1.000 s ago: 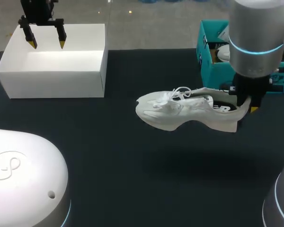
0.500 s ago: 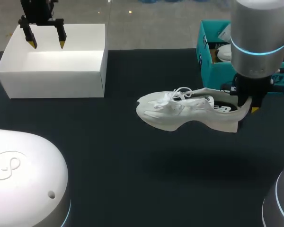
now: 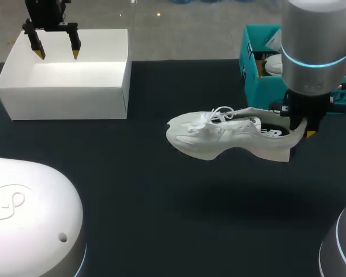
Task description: Take the shoe out of the shoebox, open the shoe tongue, remove and reinsert the insole, then place the shoe into the shoebox
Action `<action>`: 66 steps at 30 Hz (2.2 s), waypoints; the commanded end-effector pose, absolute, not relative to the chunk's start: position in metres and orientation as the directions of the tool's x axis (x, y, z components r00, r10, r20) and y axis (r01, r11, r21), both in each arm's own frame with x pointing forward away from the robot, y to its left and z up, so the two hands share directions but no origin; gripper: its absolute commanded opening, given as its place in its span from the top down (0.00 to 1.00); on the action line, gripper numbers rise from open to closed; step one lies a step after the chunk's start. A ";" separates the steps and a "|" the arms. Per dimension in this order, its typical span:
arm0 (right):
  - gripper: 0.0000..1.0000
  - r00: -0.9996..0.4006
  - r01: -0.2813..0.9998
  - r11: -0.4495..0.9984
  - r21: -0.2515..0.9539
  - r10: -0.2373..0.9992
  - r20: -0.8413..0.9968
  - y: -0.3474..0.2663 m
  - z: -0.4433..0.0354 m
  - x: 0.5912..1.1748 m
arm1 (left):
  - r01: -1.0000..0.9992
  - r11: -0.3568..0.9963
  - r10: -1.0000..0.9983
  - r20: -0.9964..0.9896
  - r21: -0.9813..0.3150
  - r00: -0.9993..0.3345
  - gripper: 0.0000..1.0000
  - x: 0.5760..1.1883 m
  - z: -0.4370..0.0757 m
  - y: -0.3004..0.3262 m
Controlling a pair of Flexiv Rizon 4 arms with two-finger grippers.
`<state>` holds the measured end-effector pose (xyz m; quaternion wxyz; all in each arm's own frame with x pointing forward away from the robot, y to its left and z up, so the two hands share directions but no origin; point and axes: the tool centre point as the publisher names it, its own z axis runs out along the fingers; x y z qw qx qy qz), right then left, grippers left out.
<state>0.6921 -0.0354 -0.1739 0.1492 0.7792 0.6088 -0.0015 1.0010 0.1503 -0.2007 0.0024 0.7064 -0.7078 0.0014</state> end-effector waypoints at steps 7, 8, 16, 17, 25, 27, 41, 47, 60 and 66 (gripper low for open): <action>1.00 0.259 0.949 -0.215 0.229 0.949 -0.182 -0.035 -0.174 0.693 | -1.000 0.001 -1.000 0.003 0.001 -0.001 0.00 1.001 -0.200 0.150; 1.00 0.259 0.949 -0.215 0.229 0.949 -0.182 -0.035 -0.174 0.693 | -1.000 0.001 -1.000 0.003 0.001 -0.001 0.00 1.001 -0.200 0.150; 1.00 0.259 0.949 -0.215 0.229 0.949 -0.182 -0.035 -0.174 0.693 | -1.000 0.001 -1.000 0.003 0.001 -0.001 0.00 1.001 -0.200 0.150; 1.00 0.259 0.949 -0.215 0.229 0.949 -0.182 -0.035 -0.174 0.693 | -1.000 0.001 -1.000 0.003 0.001 -0.001 0.00 1.001 -0.200 0.150; 1.00 0.220 0.957 -0.175 0.229 0.957 -0.189 -0.016 -0.176 0.690 | -1.000 0.001 -1.000 0.003 0.001 -0.001 0.00 1.001 -0.200 0.150; 1.00 0.199 0.961 -0.153 0.231 0.962 -0.187 -0.009 -0.177 0.689 | -1.000 0.001 -1.000 0.003 0.001 -0.001 0.00 1.001 -0.200 0.150; 1.00 0.035 0.978 0.001 0.209 0.985 -0.170 0.044 -0.234 0.682 | -1.000 0.001 -1.000 0.003 0.001 -0.001 0.00 1.001 -0.200 0.150; 1.00 0.014 0.986 0.015 0.166 0.985 -0.170 0.057 -0.273 0.682 | -1.000 0.001 -1.000 0.003 0.001 -0.001 0.00 1.001 -0.200 0.150; 1.00 0.026 0.988 0.013 0.154 0.968 -0.251 0.061 -0.352 0.679 | -1.000 0.001 -1.000 0.003 0.001 -0.001 0.00 1.001 -0.200 0.150; 1.00 -0.008 0.989 0.050 0.138 0.957 -0.290 0.067 -0.372 0.675 | -1.000 0.001 -1.000 0.003 0.001 -0.001 0.00 1.001 -0.200 0.150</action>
